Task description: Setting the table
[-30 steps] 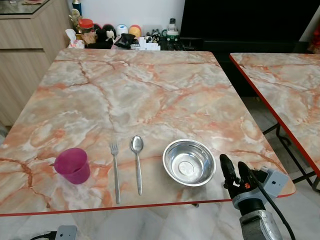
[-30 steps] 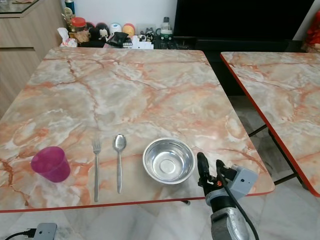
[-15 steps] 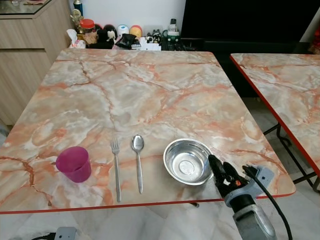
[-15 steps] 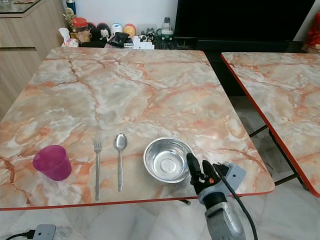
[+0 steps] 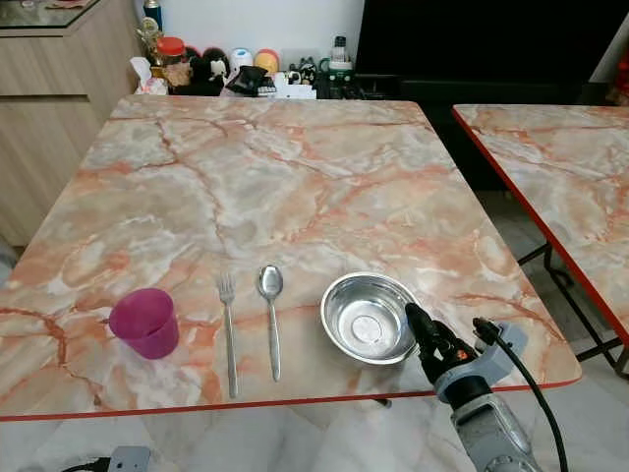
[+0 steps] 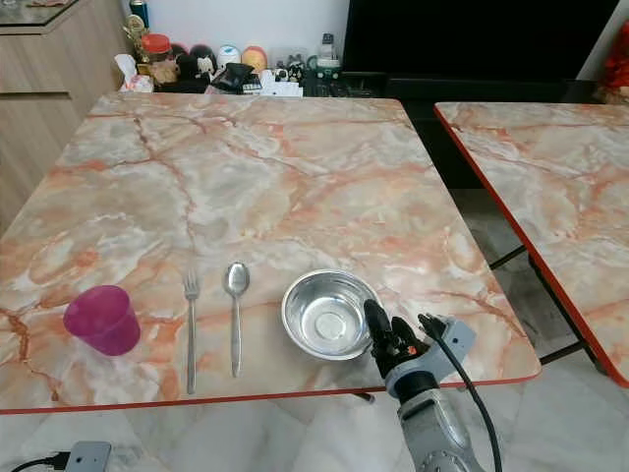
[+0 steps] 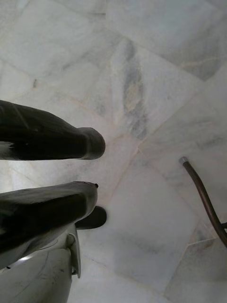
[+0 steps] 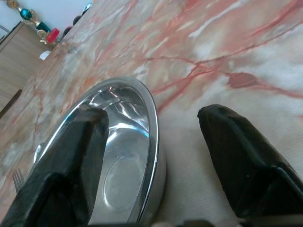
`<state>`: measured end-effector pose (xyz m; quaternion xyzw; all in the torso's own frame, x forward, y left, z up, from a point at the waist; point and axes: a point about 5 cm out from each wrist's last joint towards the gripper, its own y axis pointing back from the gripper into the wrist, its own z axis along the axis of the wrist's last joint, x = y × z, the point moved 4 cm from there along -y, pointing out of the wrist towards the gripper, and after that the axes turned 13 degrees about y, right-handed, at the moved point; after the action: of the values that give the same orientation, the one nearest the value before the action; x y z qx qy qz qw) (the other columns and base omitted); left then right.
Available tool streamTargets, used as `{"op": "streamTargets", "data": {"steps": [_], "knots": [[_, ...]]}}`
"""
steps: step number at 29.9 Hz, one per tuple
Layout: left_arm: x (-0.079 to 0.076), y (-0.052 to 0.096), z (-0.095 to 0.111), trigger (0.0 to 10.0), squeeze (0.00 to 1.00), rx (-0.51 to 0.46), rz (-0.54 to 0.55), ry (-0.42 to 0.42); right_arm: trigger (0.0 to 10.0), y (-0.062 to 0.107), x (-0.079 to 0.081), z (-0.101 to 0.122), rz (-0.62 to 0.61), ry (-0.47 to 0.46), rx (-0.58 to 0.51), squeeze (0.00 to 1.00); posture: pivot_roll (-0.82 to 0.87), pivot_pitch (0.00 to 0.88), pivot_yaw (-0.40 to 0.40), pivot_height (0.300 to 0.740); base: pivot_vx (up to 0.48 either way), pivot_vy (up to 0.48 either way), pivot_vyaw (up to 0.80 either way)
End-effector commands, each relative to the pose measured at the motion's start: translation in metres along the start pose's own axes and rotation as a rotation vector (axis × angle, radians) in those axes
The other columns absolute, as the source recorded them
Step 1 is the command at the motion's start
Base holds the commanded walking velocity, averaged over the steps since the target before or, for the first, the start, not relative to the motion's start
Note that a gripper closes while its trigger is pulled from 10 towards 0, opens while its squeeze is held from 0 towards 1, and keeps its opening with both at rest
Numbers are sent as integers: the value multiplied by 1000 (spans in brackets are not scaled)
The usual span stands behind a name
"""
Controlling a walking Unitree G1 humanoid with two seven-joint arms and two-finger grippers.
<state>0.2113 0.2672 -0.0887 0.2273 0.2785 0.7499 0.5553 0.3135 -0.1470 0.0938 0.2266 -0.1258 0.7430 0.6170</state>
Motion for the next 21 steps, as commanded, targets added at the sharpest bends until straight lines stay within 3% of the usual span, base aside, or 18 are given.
{"op": "streamTargets", "data": {"steps": [1,2,3,4,5,6,7,8,9,10,21], "knots": [[2,3,-12,10000,0,45,3,-12,10000,-1,-4,-5,-10,2,30,0,64,158,-47,740,0,0,0],[2,3,-12,10000,0,46,3,-12,9765,-2,-5,-6,-11,4,32,0,64,158,-47,740,0,0,0],[2,3,-12,10000,0,46,3,-12,7843,-2,-5,-7,-9,-1,34,0,66,158,-48,740,0,0,0],[2,3,-12,10000,0,46,3,-12,7843,-2,-5,-7,-9,-1,34,0,66,158,-48,740,0,0,0],[2,3,-12,10000,0,46,3,-11,6980,-3,-4,-7,-6,-8,37,0,67,158,-47,740,0,0,0],[2,3,-12,10000,0,45,3,-11,2706,-4,-4,-8,-4,-2,41,0,67,158,-47,740,0,0,0],[2,3,-12,10000,0,45,3,-11,2706,-5,-4,-8,-4,-1,42,0,67,158,-47,740,0,0,0],[2,3,-12,10000,0,44,3,-11,2078,-6,-4,-9,-1,-1,44,0,67,158,-47,740,0,0,0],[2,3,-12,10000,0,44,3,-12,4824,-8,-2,-10,7,1,53,0,67,158,-47,740,0,0,0],[2,3,-12,10000,0,45,3,-13,10000,-10,-1,-12,12,7,63,0,67,158,-47,740,0,0,0],[3,3,-12,10000,0,48,7,-14,10000,-16,3,-13,36,3,67,0,74,157,-47,740,0,0,0]]}}
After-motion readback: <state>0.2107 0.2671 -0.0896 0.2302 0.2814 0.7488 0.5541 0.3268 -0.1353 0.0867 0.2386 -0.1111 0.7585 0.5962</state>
